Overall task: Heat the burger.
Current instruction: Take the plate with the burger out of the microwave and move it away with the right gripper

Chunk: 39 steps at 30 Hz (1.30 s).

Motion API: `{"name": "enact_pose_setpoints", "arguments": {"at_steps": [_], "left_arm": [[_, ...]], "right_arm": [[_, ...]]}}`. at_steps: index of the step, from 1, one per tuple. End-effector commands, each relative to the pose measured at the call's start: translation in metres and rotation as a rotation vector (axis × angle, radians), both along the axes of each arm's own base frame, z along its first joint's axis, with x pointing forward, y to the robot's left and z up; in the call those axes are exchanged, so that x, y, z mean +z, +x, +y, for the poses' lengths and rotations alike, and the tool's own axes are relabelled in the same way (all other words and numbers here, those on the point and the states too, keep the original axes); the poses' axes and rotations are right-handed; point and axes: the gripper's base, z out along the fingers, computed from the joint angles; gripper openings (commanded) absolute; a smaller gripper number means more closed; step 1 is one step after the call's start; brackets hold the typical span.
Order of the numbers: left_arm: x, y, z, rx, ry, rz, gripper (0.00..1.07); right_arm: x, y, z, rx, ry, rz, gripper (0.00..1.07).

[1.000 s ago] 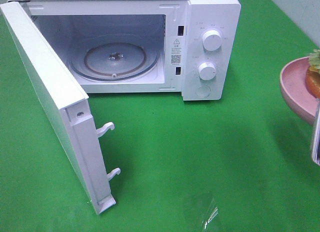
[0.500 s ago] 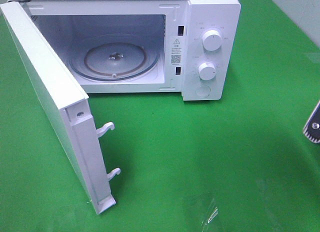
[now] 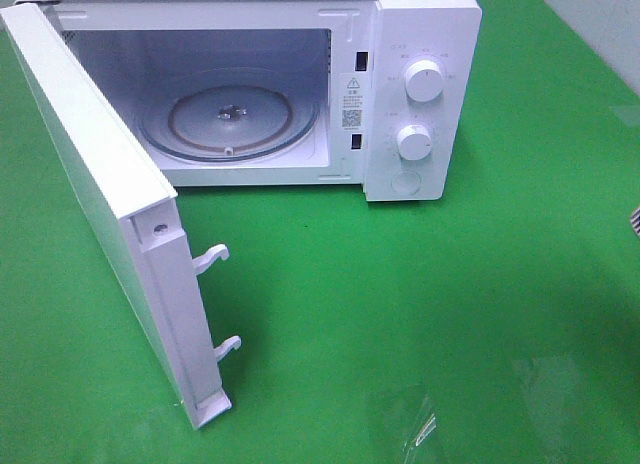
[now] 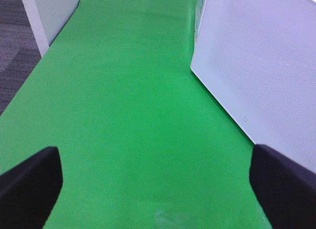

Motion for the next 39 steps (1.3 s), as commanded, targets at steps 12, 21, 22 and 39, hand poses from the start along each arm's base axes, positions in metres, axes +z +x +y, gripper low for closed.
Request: {"name": "enact_pose_setpoints", "arguments": {"at_steps": [12,21,22,39], "left_arm": [[-0.001,-0.002,0.0,0.0,-0.002,-0.017,0.94],[-0.001,-0.002,0.0,0.0,-0.002,-0.017,0.94],[-0.001,-0.002,0.0,0.0,-0.002,-0.017,0.94],[-0.001,-0.002,0.0,0.0,-0.002,-0.017,0.94]], "right_arm": [[0.0,0.01,-0.001,-0.089,-0.033,-0.08,0.0],[-0.027,0.024,0.015,-0.112,-0.01,-0.032,0.0],[-0.027,0.024,0.015,-0.112,-0.01,-0.032,0.0],[-0.076,0.051,0.016,-0.161,-0.001,0.056,0.0]]}}
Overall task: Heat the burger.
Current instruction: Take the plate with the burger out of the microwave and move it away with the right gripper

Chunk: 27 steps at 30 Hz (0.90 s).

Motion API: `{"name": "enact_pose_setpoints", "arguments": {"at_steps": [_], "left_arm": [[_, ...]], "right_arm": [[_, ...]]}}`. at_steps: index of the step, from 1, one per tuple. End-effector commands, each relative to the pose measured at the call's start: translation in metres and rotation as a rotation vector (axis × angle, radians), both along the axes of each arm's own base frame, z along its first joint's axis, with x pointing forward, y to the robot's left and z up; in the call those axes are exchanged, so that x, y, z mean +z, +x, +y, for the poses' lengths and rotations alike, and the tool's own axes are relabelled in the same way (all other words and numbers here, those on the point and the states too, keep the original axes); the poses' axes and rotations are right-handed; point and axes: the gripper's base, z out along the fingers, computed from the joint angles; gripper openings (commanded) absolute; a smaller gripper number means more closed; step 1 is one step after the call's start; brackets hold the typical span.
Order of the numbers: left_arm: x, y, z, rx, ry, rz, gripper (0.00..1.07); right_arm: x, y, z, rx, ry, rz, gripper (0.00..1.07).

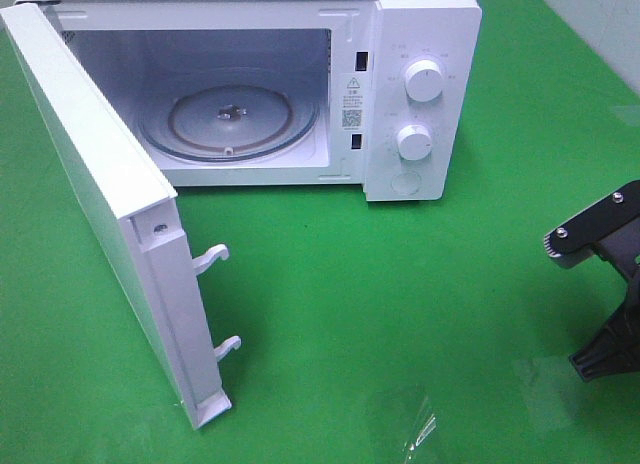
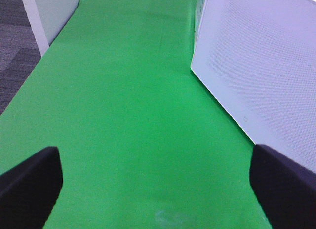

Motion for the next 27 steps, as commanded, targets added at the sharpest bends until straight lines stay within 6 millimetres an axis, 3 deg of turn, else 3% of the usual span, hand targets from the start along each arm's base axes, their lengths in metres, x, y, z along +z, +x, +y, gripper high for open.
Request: {"name": "enact_pose_setpoints", "arguments": {"at_steps": [1,16,20,22,25,26,27], "left_arm": [[-0.001,-0.002,0.0,0.0,-0.002,-0.017,0.94],[-0.001,-0.002,0.0,0.0,-0.002,-0.017,0.94],[-0.001,-0.002,0.0,0.0,-0.002,-0.017,0.94],[-0.001,-0.002,0.0,0.0,-0.002,-0.017,0.94],[-0.001,-0.002,0.0,0.0,-0.002,-0.017,0.94],[-0.001,-0.002,0.0,0.0,-0.002,-0.017,0.94],[-0.001,-0.002,0.0,0.0,-0.002,-0.017,0.94]], "right_arm": [[-0.005,0.011,-0.008,0.022,-0.066,-0.012,0.0],[-0.049,0.018,-0.007,-0.016,0.003,0.104,0.04],[-0.051,0.017,-0.004,-0.051,0.051,0.099,0.14],[-0.048,0.016,-0.004,-0.082,0.06,0.102,0.3],[-0.047,0.015,-0.004,-0.088,0.064,0.103,0.35],[-0.041,0.015,-0.004,-0.083,0.078,0.097,0.45],[-0.041,0.015,-0.004,-0.083,0.078,0.097,0.45]]}}
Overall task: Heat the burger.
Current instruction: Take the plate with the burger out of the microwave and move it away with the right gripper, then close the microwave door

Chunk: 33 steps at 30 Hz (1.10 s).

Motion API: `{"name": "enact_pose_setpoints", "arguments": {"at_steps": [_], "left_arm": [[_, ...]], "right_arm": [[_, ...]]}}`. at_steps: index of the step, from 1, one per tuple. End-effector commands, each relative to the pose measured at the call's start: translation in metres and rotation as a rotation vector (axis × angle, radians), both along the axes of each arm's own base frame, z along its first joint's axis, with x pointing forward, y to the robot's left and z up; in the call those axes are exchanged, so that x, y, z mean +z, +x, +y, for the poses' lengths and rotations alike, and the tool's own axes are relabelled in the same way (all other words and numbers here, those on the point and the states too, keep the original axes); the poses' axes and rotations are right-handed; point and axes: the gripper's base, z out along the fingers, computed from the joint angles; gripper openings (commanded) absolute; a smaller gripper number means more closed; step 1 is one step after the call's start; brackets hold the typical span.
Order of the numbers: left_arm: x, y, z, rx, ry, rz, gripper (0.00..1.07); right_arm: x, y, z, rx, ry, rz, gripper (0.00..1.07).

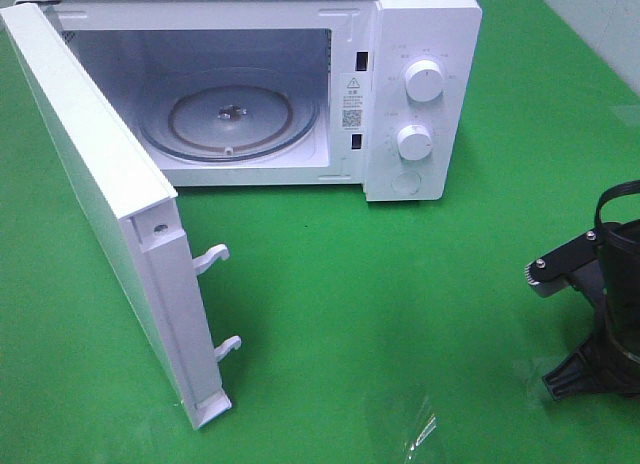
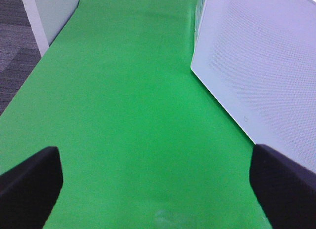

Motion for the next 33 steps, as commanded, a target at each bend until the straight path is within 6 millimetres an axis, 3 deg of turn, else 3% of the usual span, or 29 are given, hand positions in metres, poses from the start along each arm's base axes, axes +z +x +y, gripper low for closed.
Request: {"name": "enact_pose_setpoints", "arguments": {"at_steps": [1,6,12,15,19,24,29,33], "left_arm": [[-0.001,-0.002,0.0,0.0,-0.002,-0.017,0.94],[-0.001,-0.002,0.0,0.0,-0.002,-0.017,0.94],[-0.001,-0.002,0.0,0.0,-0.002,-0.017,0.94],[-0.001,-0.002,0.0,0.0,-0.002,-0.017,0.94],[-0.001,-0.002,0.0,0.0,-0.002,-0.017,0.94],[-0.001,-0.002,0.0,0.0,-0.002,-0.017,0.94],[-0.001,-0.002,0.0,0.0,-0.002,-0.017,0.94],[-0.001,-0.002,0.0,0.0,-0.002,-0.017,0.94]], "right_arm": [[0.015,0.001,0.0,0.003,0.022,-0.029,0.52],[0.035,-0.002,0.0,0.009,0.073,-0.086,0.61],[0.085,-0.02,-0.001,0.054,0.237,-0.194,0.7],[0.09,-0.023,-0.001,0.065,0.258,-0.196,0.71],[0.119,-0.049,-0.002,0.153,0.397,-0.212,0.71],[0.129,-0.065,-0.003,0.213,0.456,-0.189,0.71],[0.153,-0.09,-0.004,0.342,0.569,-0.234,0.72],[0.168,-0.104,-0.011,0.347,0.594,-0.276,0.72]]}}
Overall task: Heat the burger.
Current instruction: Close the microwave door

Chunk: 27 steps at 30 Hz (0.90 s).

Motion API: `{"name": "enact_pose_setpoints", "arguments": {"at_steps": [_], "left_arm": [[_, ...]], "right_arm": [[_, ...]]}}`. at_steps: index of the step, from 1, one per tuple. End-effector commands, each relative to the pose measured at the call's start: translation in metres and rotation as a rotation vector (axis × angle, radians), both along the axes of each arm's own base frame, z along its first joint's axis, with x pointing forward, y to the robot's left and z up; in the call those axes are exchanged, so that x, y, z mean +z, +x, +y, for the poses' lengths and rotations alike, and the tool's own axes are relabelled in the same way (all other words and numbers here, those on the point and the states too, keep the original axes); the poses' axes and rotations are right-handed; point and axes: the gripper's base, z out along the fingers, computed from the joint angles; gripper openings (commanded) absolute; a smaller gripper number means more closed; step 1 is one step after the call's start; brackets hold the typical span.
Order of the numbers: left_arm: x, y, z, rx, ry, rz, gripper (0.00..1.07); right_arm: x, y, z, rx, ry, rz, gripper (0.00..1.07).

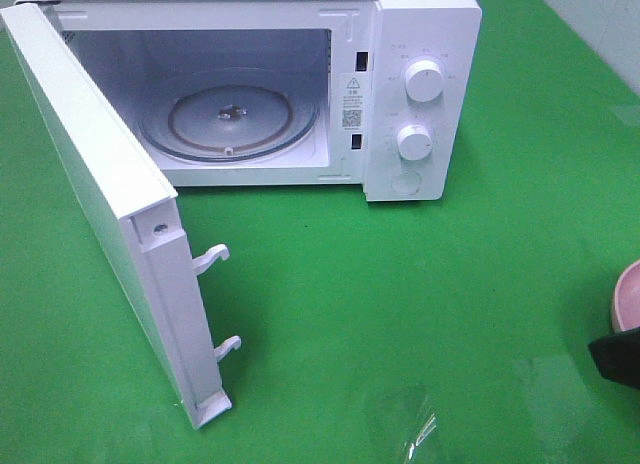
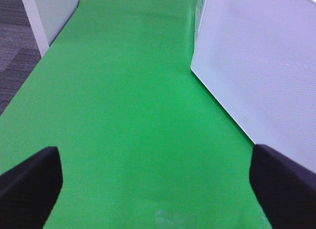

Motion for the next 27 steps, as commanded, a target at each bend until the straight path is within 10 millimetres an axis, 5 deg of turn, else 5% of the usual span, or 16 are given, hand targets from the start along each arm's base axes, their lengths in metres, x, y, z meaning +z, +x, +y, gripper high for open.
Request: {"name": "enact_pose_setpoints", "arguments": {"at_steps": [1,7,16,27], "left_arm": [[-0.001,-0.002,0.0,0.0,-0.002,-0.017,0.94],[-0.001,-0.002,0.0,0.0,-0.002,-0.017,0.94],[-0.001,-0.002,0.0,0.0,-0.002,-0.017,0.94],[-0.001,-0.002,0.0,0.0,-0.002,-0.017,0.94]], "right_arm": [[0.012,-0.017,-0.01,0.007,-0.016,0.012,0.72],[0.013,-0.036,-0.021,-0.012,-0.023,0.04,0.72],[0.03,-0.075,-0.051,-0.155,0.09,-0.27,0.74],[0.029,-0.108,-0.062,-0.34,0.153,-0.508,0.8]]}}
